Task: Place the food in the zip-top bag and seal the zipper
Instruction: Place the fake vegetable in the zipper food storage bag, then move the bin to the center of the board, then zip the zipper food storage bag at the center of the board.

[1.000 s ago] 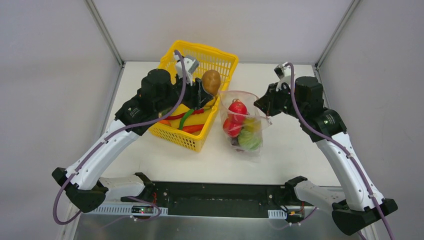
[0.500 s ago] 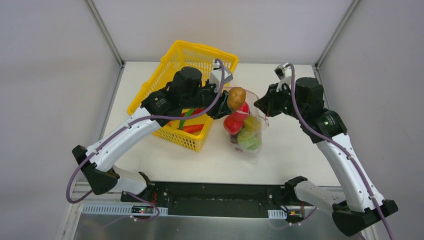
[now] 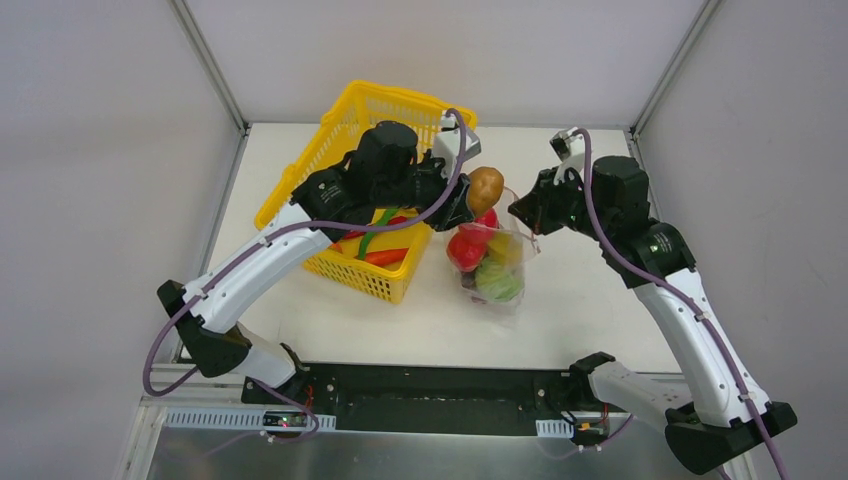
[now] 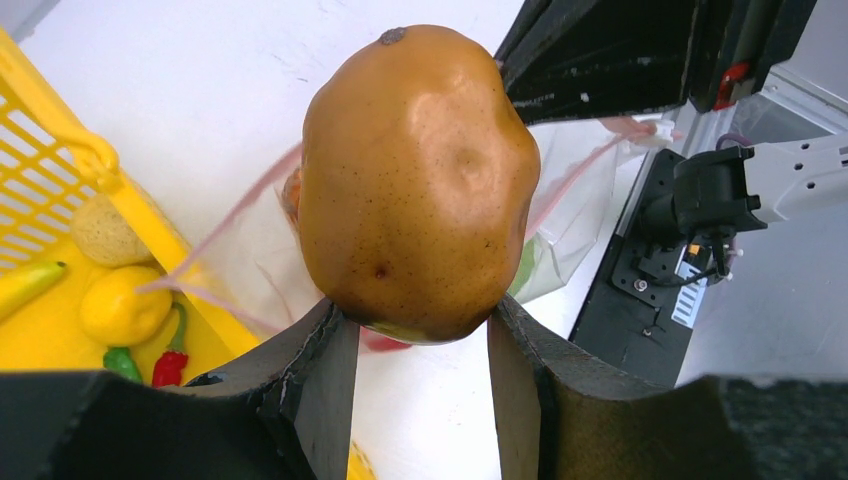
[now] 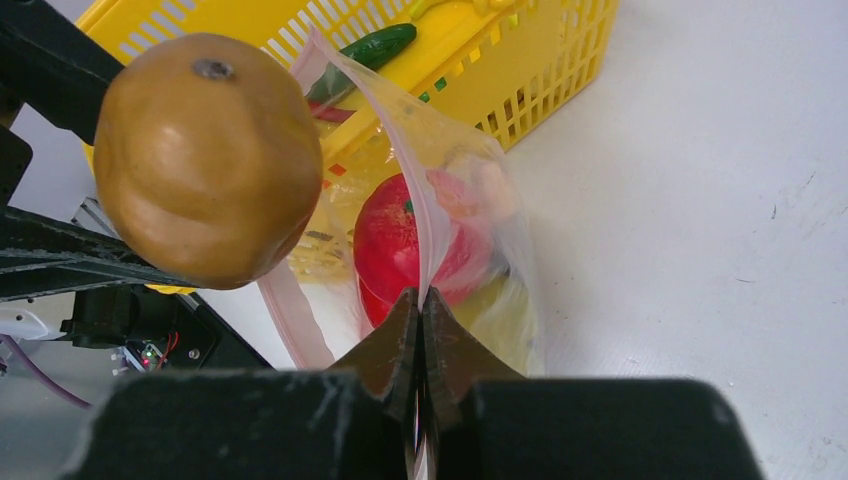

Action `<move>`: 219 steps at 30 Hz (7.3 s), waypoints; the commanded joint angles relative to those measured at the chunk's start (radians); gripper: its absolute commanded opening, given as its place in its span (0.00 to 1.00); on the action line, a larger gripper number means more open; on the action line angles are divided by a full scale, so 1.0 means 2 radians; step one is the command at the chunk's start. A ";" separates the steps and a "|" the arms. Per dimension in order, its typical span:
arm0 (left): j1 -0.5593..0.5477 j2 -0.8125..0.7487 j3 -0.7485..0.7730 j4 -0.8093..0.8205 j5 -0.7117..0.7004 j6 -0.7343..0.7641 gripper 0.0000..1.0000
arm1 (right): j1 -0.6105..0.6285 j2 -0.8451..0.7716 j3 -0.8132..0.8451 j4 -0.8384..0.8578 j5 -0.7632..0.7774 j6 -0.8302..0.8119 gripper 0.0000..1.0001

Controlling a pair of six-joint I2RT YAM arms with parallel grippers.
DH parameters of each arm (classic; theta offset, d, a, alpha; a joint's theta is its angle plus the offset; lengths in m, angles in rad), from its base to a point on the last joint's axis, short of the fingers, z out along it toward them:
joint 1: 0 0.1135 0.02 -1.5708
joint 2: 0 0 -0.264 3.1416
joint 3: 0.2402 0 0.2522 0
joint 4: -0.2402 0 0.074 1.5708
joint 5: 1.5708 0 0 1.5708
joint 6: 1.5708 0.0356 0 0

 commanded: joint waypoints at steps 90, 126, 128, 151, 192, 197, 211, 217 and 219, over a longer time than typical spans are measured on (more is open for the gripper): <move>0.030 -0.137 -0.290 0.069 -0.211 -0.105 0.87 | 0.000 -0.054 -0.025 0.093 0.047 0.033 0.02; -0.003 -0.042 -0.091 0.040 0.129 0.076 0.88 | -0.001 -0.063 -0.018 0.045 -0.116 -0.083 0.00; -0.009 -0.039 -0.092 0.034 0.117 0.077 0.85 | 0.000 -0.064 -0.017 0.046 -0.121 -0.081 0.00; -0.049 -0.053 -0.116 0.024 -0.059 0.073 0.00 | -0.001 -0.076 -0.018 0.054 -0.176 -0.049 0.00; 0.043 -0.109 -0.075 -0.105 -0.058 -0.142 0.00 | 0.003 -0.225 -0.257 0.255 -0.275 -0.016 0.72; 0.049 -0.113 -0.084 -0.087 -0.057 -0.153 0.00 | 0.004 -0.276 -0.340 0.372 -0.295 0.014 0.72; 0.056 -0.106 -0.091 -0.068 -0.055 -0.162 0.00 | 0.035 -0.296 -0.391 0.453 -0.295 0.032 0.67; 0.062 -0.104 -0.098 -0.058 -0.049 -0.167 0.00 | 0.070 -0.291 -0.389 0.434 -0.280 -0.011 0.67; 0.063 -0.105 -0.100 -0.055 -0.048 -0.168 0.00 | 0.090 -0.287 -0.390 0.435 -0.262 -0.023 0.67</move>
